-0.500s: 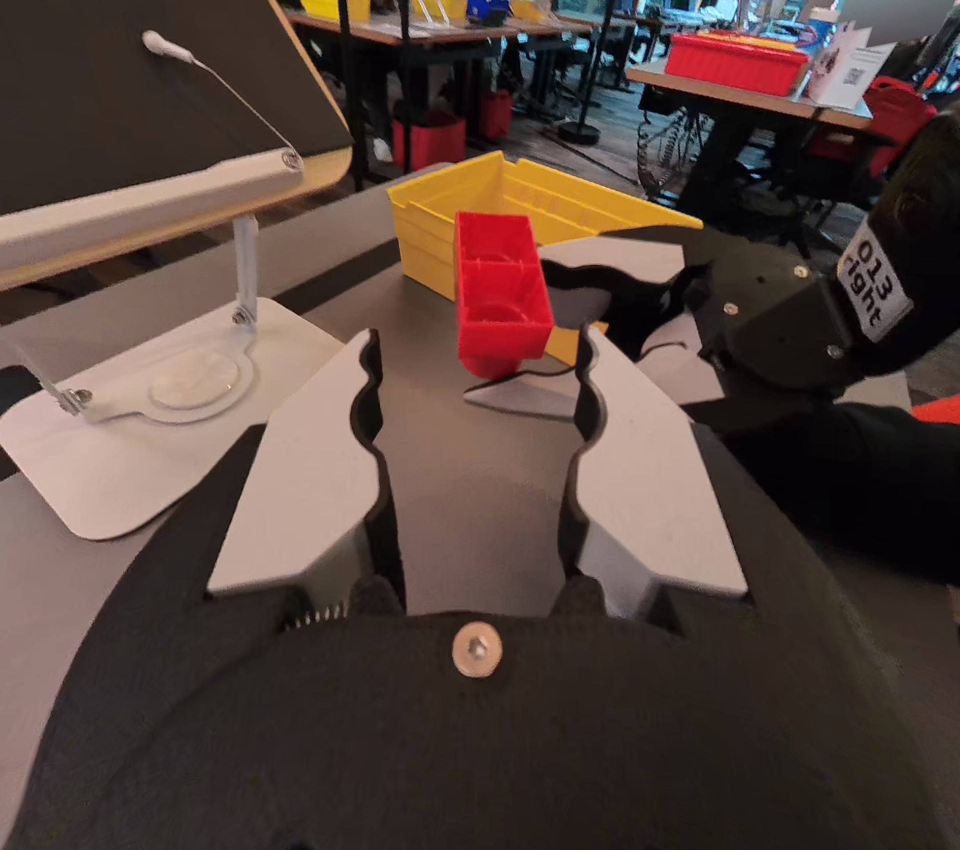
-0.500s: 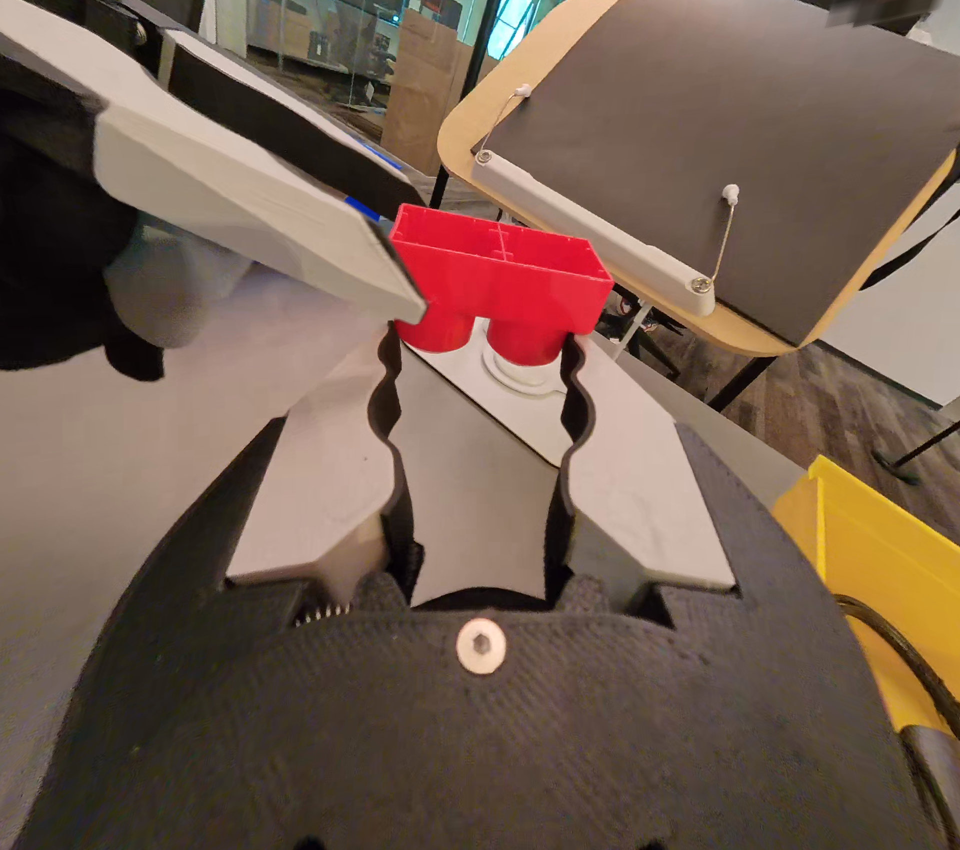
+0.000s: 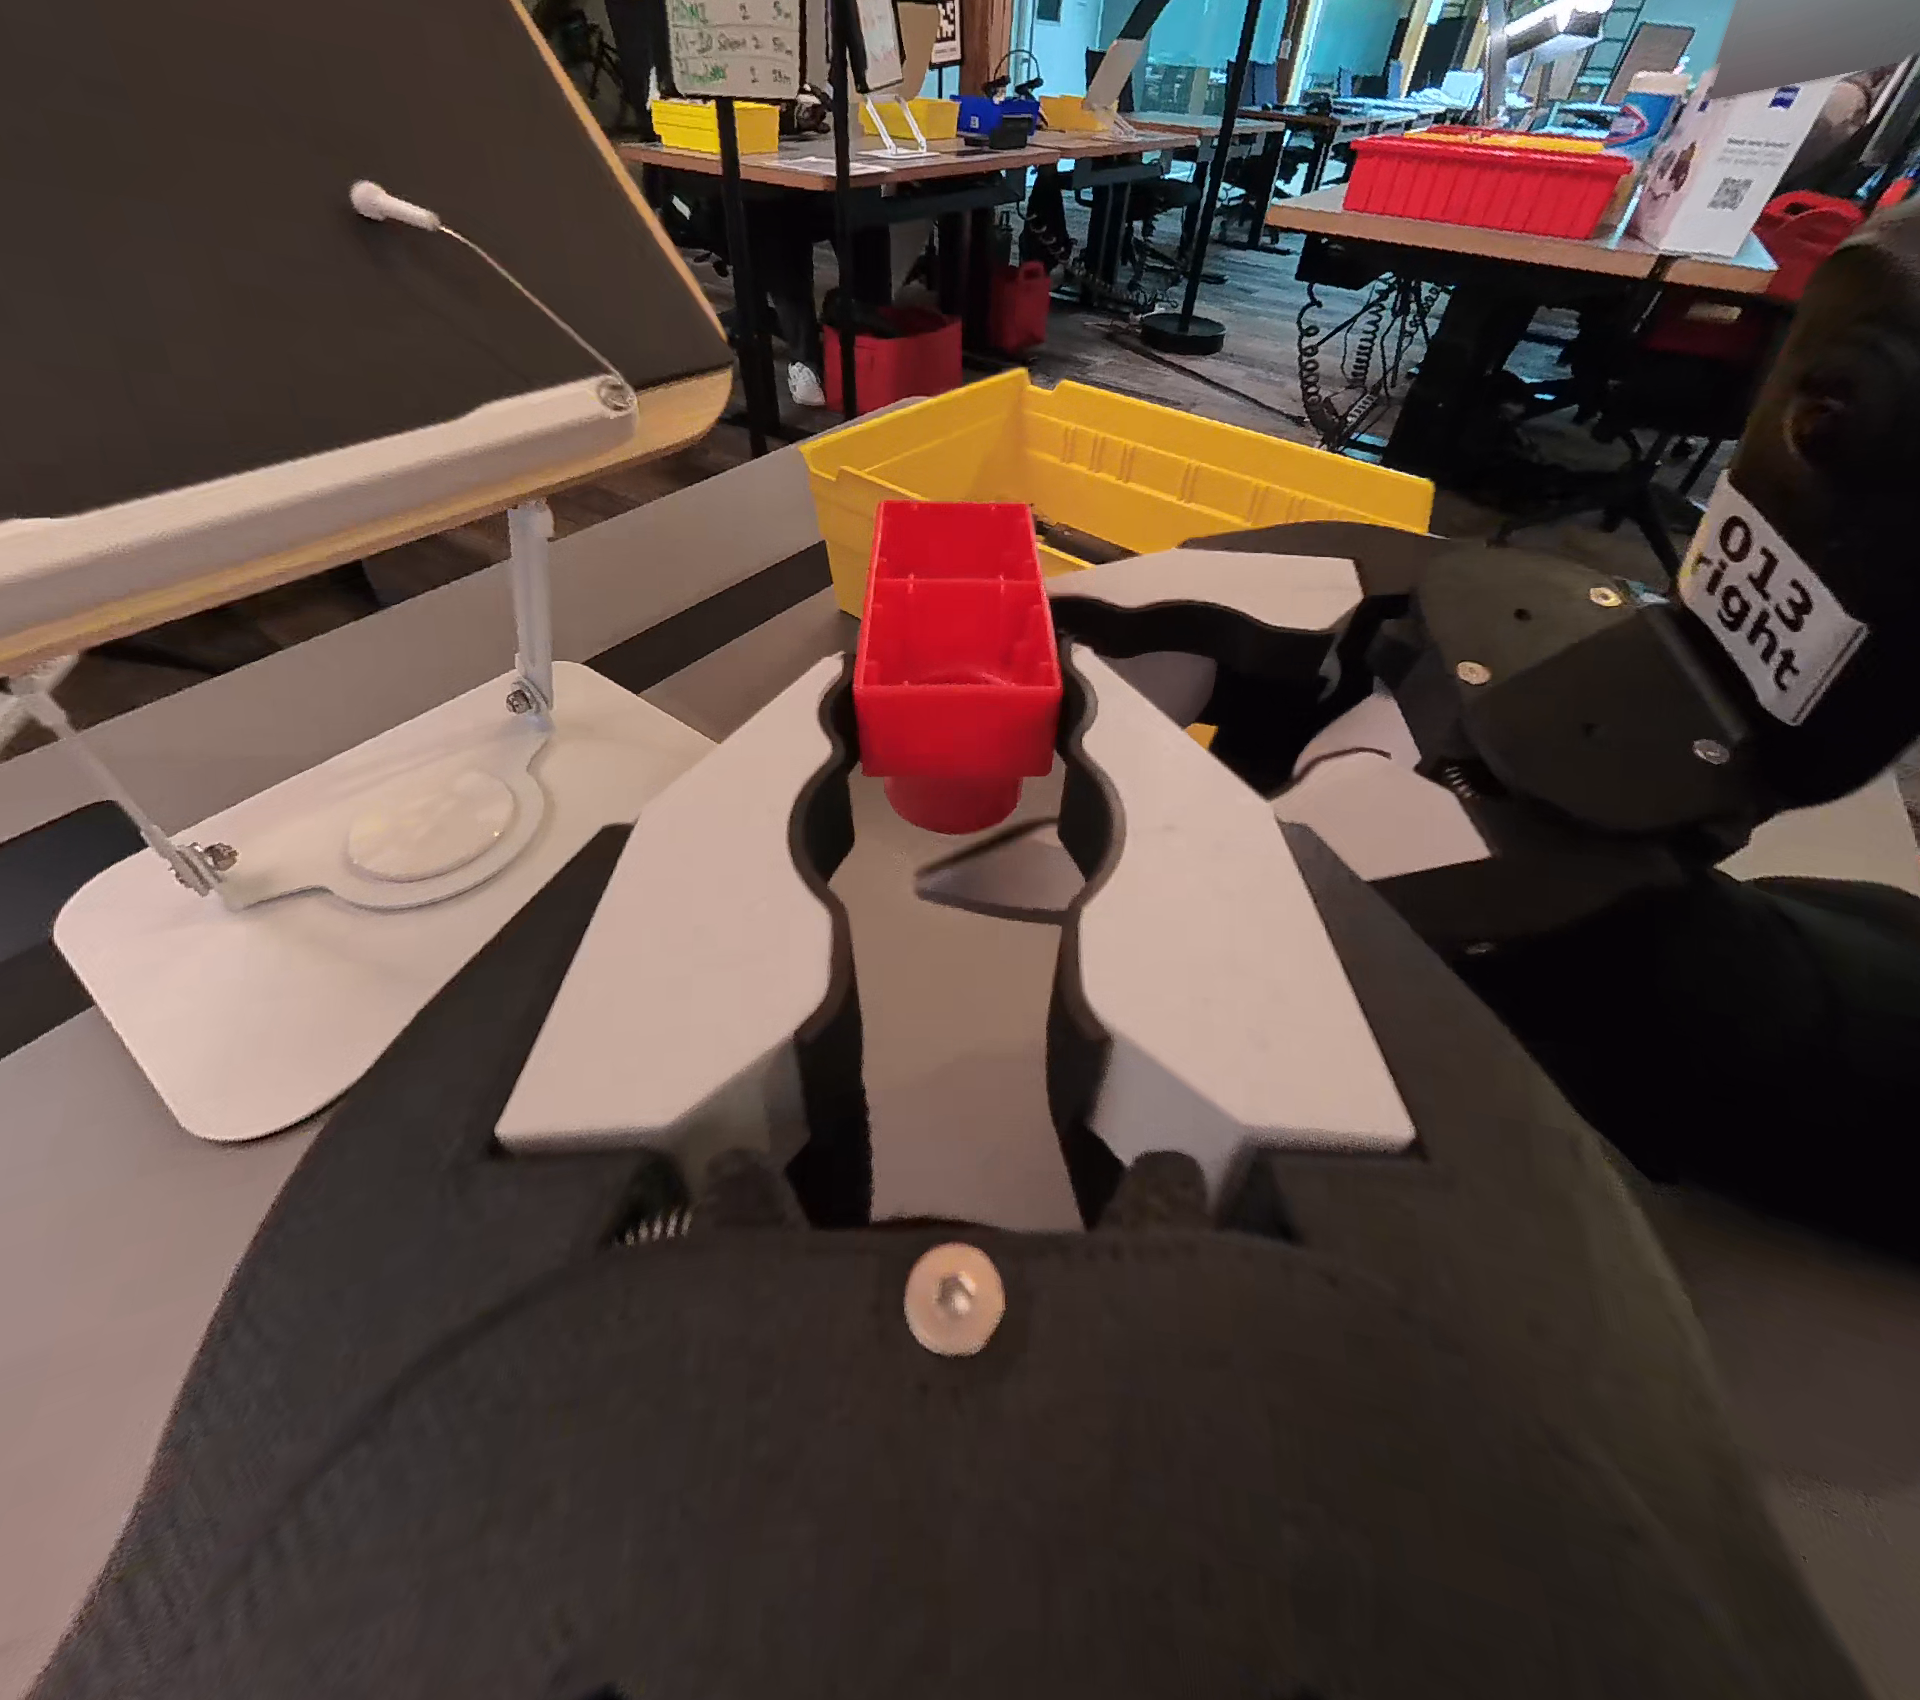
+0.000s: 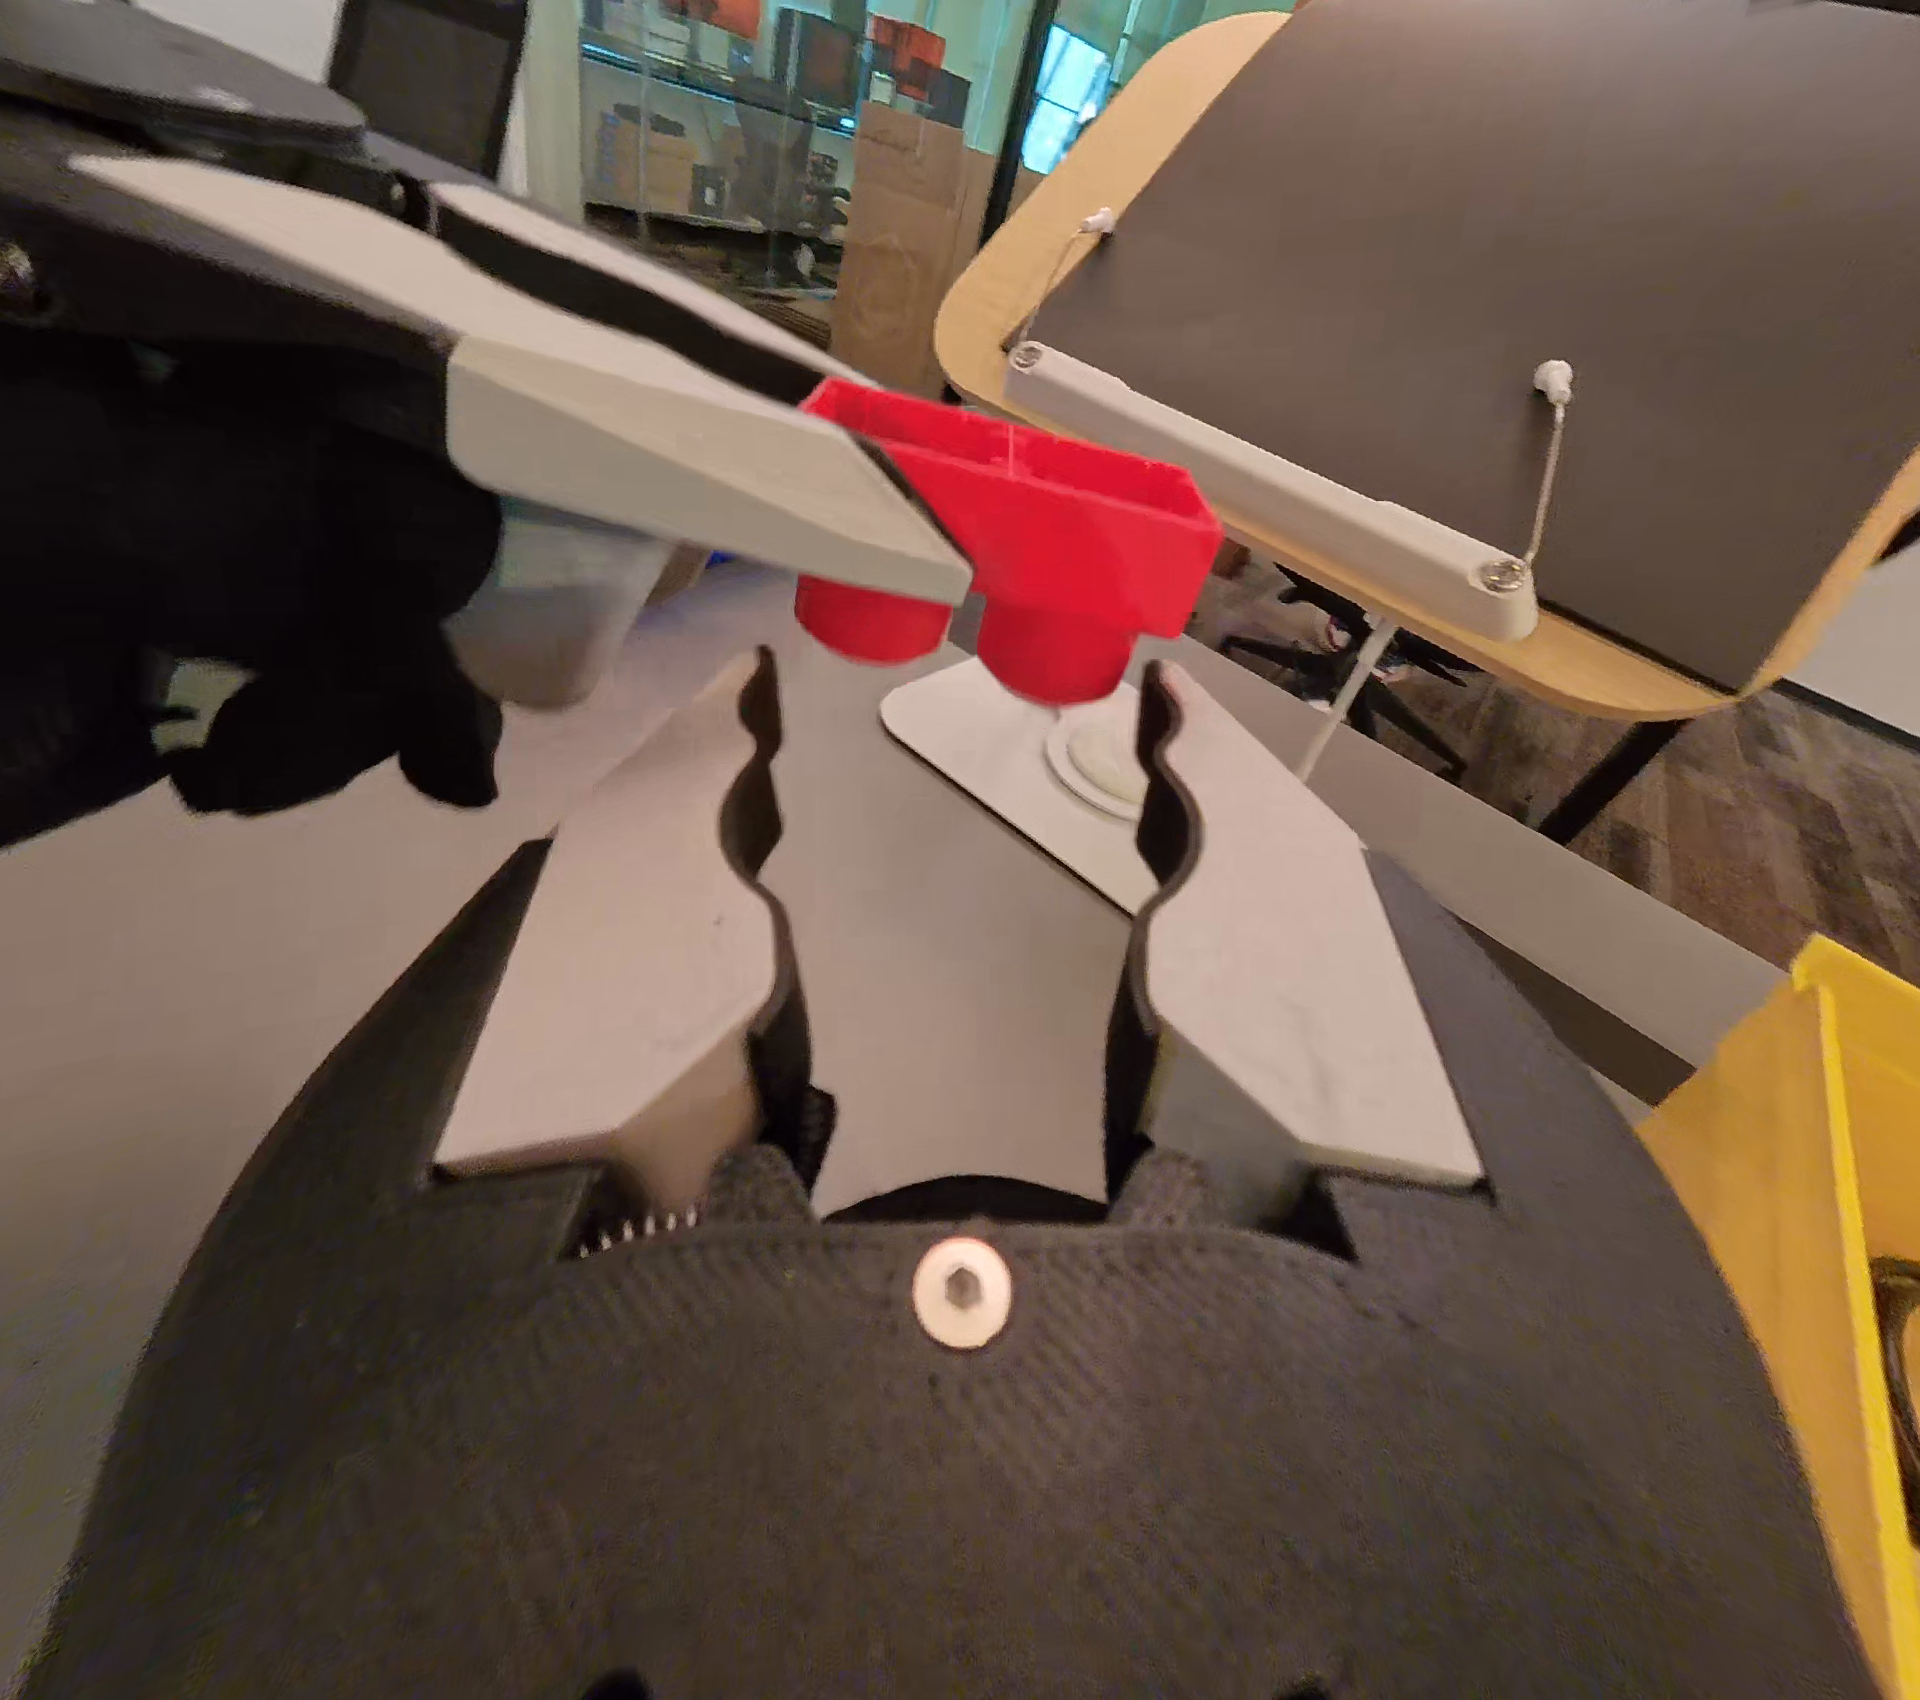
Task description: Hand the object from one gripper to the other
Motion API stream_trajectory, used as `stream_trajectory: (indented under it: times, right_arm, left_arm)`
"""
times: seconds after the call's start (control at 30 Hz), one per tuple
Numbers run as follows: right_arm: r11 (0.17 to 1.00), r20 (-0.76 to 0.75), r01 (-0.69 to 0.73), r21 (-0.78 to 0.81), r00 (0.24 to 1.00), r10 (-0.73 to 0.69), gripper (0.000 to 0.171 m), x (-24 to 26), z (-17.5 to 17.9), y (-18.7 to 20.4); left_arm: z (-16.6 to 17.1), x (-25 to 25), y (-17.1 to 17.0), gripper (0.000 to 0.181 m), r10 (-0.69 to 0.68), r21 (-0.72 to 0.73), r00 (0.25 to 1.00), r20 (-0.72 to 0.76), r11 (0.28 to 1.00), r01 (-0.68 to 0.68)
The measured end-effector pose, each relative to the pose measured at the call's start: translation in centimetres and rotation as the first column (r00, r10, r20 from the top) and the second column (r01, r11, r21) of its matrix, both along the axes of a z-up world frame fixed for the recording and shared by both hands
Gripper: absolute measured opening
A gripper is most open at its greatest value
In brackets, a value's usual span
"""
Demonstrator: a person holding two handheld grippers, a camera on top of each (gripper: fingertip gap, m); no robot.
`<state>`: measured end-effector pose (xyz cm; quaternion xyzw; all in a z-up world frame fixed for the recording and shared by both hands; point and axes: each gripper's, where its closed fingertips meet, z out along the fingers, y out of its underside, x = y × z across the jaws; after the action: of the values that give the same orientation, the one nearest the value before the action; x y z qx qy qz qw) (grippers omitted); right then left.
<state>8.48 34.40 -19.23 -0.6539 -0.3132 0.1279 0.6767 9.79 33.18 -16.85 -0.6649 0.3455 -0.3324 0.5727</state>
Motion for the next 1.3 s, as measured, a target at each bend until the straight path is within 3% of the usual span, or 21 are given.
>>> stream_trajectory:
  times: [0.07,0.2,0.27,0.33,0.53,0.6,0.8,1.03,1.17,1.3]
  right_arm:
    - [0.999,0.021,-0.040,-0.007,0.999,0.040,0.081,-0.1,-0.3,-0.2]
    - [0.976,0.030,-0.215,-0.031,0.976,0.216,0.081,-0.7,-0.7,-1.6]
    - [0.934,-0.023,-0.356,-0.033,0.934,0.356,0.066,-1.0,-0.1,-3.0]
    - [0.882,-0.100,-0.470,-0.027,0.879,0.466,0.062,-1.0,0.7,-4.3]
    - [0.793,-0.234,-0.608,0.019,0.769,0.595,0.051,-0.2,2.6,-6.2]
    - [0.760,-0.263,-0.649,0.027,0.729,0.632,0.050,-0.4,2.9,-6.9]
    - [0.709,-0.273,-0.705,0.007,0.680,0.680,0.042,-0.9,2.6,-7.9]
    - [0.708,-0.240,-0.706,-0.016,0.690,0.683,0.035,-1.3,1.8,-8.0]
    - [0.740,-0.269,-0.673,-0.005,0.713,0.647,0.034,-1.2,2.0,-7.1]
    - [0.793,-0.387,-0.609,0.002,0.731,0.562,0.034,0.0,2.8,-5.3]
  left_arm:
    - [0.4,-0.8,0.2,0.035,-0.016,0.004,1.000,-0.006,1.000,0.016]
    - [1.0,-1.6,-0.9,0.035,-0.161,0.020,0.985,-0.066,0.986,0.163]
    - [1.2,-2.1,-1.8,0.035,-0.231,0.012,0.968,-0.099,0.972,0.234]
    - [1.1,-2.4,-2.7,0.034,-0.310,-0.019,0.944,-0.110,0.950,0.310]
    - [0.2,-2.5,-5.5,0.035,-0.516,-0.104,0.854,-0.064,0.855,0.508]
    - [-0.3,-2.4,-5.5,0.035,-0.513,-0.100,0.855,-0.080,0.857,0.505]
    - [-1.0,-2.4,-7.0,0.035,-0.590,-0.125,0.805,-0.060,0.805,0.580]
    - [-1.5,-2.2,-7.5,0.035,-0.612,-0.127,0.788,-0.062,0.788,0.602]
    - [-1.2,-2.1,-6.5,0.036,-0.570,-0.117,0.821,-0.025,0.818,0.564]
    - [-0.8,-2.4,-4.4,0.051,-0.438,-0.062,0.899,-0.020,0.898,0.436]
